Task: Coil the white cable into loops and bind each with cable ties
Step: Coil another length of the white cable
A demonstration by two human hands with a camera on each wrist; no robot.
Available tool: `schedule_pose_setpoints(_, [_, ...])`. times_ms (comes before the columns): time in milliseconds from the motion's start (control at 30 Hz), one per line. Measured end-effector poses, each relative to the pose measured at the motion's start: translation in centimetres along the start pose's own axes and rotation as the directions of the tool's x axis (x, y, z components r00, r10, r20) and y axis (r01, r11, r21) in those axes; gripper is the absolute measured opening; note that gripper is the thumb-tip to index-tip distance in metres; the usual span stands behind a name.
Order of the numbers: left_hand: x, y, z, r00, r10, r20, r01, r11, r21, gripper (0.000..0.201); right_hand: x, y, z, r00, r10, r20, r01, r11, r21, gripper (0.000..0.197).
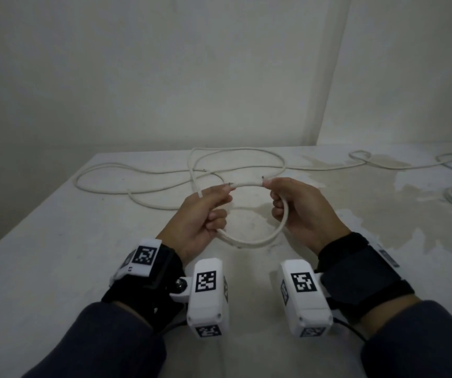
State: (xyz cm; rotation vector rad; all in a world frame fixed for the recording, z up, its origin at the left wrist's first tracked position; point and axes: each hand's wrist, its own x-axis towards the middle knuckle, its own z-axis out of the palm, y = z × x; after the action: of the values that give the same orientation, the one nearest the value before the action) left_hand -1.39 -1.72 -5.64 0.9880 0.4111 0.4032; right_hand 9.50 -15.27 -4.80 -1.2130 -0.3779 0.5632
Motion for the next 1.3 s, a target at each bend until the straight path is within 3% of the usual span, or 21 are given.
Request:
schedule_pose_setpoints(100, [-0.2,0.2,0.0,0.998,-0.041,0.05,0.043,0.998,-0.039,0.015,0.0,-0.2,0.1,1.0,0.005,-0.006,-0.005,0.999,-0.045,0.015])
schedule_pose_setpoints(267, [-0.4,0.2,0.3,0.998,-0.015,0.065,0.015,1.0,0.0,0.014,0.0,-0.1,0.2,1.0,-0.006,-0.031,0.004,0.999,-0.046,0.006])
schedule_pose_setpoints(467, [0.3,0.5,-0.4,0.999,0.041,-0.021,-0.045,0.969,-0.242,0.014,-0.4,0.0,0.6,0.994,0.098,0.054,-0.101,0.993,0.062,0.013])
schedule_pose_setpoints(600, [0.1,0.1,0.1,0.999,0.0,0.052,0.005,0.994,-0.11,0.014,-0.1,-0.1,0.3,0.998,0.06,0.0,-0.059,0.978,0.2,0.015])
schedule_pose_setpoints(700, [-0.1,-0.2,0.2,0.988,-0.04,0.15,0.038,0.999,0.012,0.013,-0.2,-0.2,0.5,0.997,0.073,0.037,-0.081,0.955,0.285,0.017])
schedule_pose_setpoints(933, [-0.2,-0.6,0.0,0.991,0.03,0.128,-0.068,0.95,0.304,0.025,-1.0,-0.1,1.5,0.973,0.082,0.217,-0.11,0.986,0.123,0.014])
schedule_pose_setpoints(1067, [-0.3,-0.6,0.1,0.991,0.031,0.127,-0.078,0.92,0.384,0.021,-0.7,0.5,1.7,0.996,0.03,0.079,-0.028,0.999,-0.025,0.017])
schedule_pose_setpoints(1167, [-0.4,-0.5,0.4,0.992,-0.006,0.126,-0.039,0.934,0.354,0.005,0.0,0.9,1.1,0.997,-0.021,-0.07,0.017,0.998,-0.066,0.017])
schedule_pose_setpoints(1300, [-0.4,-0.2,0.4,0.997,-0.028,0.073,0.009,0.97,0.244,0.028,0.2,0.5,0.9,0.982,-0.028,-0.184,0.019,0.998,-0.054,0.013])
